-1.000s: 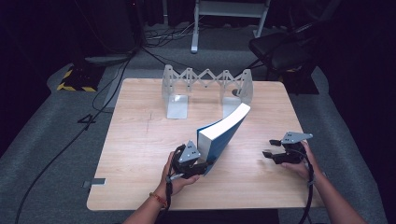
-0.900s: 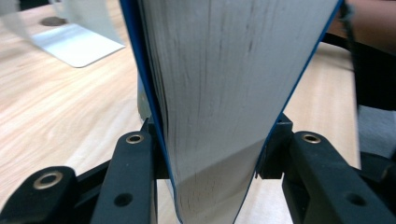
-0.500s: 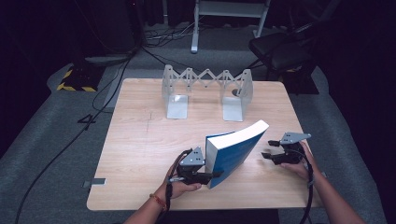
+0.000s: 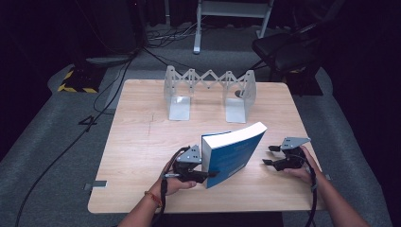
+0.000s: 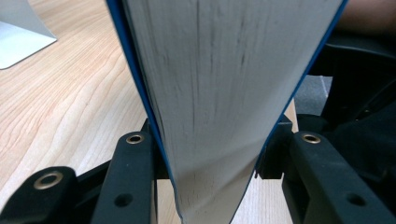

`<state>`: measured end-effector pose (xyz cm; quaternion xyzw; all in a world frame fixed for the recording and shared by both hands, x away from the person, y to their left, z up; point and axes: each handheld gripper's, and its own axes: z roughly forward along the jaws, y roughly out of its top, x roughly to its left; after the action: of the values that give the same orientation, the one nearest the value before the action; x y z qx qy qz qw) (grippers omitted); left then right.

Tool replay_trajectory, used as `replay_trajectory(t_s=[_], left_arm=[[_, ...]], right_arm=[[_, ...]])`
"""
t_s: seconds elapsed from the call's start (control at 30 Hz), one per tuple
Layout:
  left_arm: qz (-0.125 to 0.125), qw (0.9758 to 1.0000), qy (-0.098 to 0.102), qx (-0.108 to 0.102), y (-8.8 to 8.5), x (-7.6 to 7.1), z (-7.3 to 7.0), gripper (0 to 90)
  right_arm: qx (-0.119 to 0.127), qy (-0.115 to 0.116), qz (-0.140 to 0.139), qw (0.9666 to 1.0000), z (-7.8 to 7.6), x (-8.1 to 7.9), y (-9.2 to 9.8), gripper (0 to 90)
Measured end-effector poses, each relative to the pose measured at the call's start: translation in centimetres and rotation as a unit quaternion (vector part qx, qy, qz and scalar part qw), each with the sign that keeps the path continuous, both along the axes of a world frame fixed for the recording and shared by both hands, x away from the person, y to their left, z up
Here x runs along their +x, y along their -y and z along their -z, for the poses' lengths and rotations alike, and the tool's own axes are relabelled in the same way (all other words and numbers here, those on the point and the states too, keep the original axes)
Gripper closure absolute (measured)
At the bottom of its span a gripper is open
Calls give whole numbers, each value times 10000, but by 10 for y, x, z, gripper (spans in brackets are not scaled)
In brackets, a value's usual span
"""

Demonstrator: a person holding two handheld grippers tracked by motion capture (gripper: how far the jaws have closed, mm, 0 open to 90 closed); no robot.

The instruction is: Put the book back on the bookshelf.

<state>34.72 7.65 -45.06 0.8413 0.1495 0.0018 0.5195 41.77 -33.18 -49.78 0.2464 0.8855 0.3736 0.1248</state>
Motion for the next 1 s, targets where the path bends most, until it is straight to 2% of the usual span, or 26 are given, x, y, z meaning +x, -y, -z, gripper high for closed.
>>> replay_trajectory(t_s=[0.07,0.3,0.5,0.63,0.73,0.87,1.0], left_arm=[[3,10000,20,52,-2,0,-1,595],[77,9997,92,195,-5,2,-4,594],[110,9994,128,298,-9,3,-5,592],[100,9995,132,261,-10,2,-4,591],[88,9995,163,243,-10,1,-4,589],[80,9997,162,193,-11,2,-2,588],[34,9997,183,155,-11,0,-1,586]], right_arm=[[71,-84,-64,9999,2,0,0,331],[251,-49,-151,9996,6,1,-2,277],[242,-47,-144,9996,6,2,-5,271],[213,-80,-38,9997,5,0,-8,276],[183,-59,-144,9997,6,0,-12,238],[133,-87,-615,9980,6,-2,-23,193],[124,-103,-849,9963,6,-2,-37,189]])
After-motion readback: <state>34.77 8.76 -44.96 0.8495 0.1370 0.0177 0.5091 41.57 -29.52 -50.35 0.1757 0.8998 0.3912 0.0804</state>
